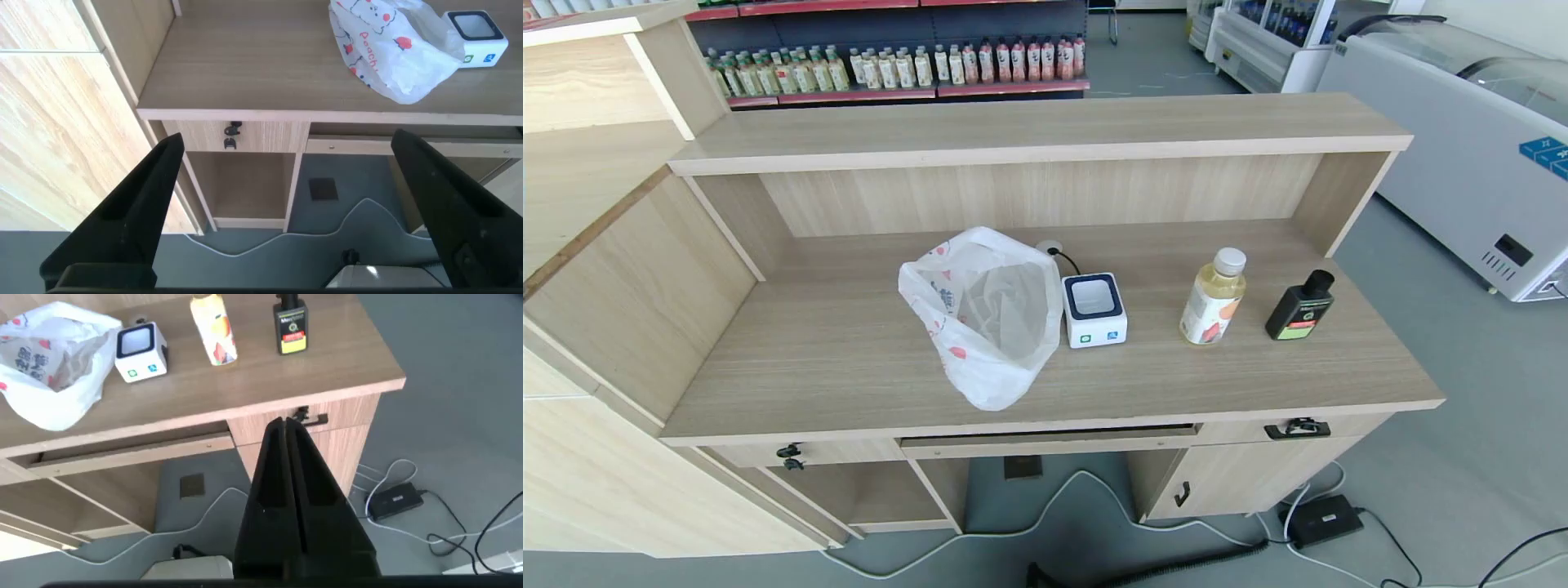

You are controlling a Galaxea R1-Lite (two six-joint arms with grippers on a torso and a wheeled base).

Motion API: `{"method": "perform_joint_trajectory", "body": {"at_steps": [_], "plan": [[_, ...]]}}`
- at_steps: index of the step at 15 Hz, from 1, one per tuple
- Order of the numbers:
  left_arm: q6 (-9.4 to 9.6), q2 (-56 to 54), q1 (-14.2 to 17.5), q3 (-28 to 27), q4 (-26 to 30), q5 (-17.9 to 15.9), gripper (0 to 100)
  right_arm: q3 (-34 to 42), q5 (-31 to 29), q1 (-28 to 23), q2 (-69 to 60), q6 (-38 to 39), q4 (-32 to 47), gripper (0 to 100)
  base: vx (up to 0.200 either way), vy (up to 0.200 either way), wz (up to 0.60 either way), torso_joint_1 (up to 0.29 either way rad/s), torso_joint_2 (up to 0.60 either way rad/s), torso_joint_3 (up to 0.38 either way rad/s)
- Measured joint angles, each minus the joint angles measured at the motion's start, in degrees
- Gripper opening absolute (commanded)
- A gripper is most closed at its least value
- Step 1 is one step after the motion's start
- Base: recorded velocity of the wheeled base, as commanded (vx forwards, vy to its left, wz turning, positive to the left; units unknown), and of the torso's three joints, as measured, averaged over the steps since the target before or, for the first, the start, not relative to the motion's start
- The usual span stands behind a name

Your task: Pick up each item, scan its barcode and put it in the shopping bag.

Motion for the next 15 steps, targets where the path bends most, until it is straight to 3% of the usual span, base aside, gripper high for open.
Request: {"method": "perform_joint_trajectory", "body": {"at_steps": [3,4,9,15], "plan": [[0.0,0.0,0.05,0.0,0.0,-0.02,100,-13.99,1.45,0.44,15.49,0.52,-1.32,0,0.0,0.0,0.0,0.0,0.0,0.0],[0.02,0.0,0.05,0.0,0.02,0.0,100,-17.86,2.39,0.66,20.94,-0.77,-1.8,100,0.0,0.0,0.0,0.0,0.0,0.0],[0.0,0.0,0.05,0.0,0.0,-0.02,100,-26.45,4.01,2.11,39.96,-4.6,-4.85,100,0.0,0.0,0.0,0.0,0.0,0.0],[0.0,0.0,0.05,0.0,-0.02,-0.02,100,-27.04,3.99,0.99,64.09,-5.13,-29.98,100,0.0,0.0,0.0,0.0,0.0,0.0]]}}
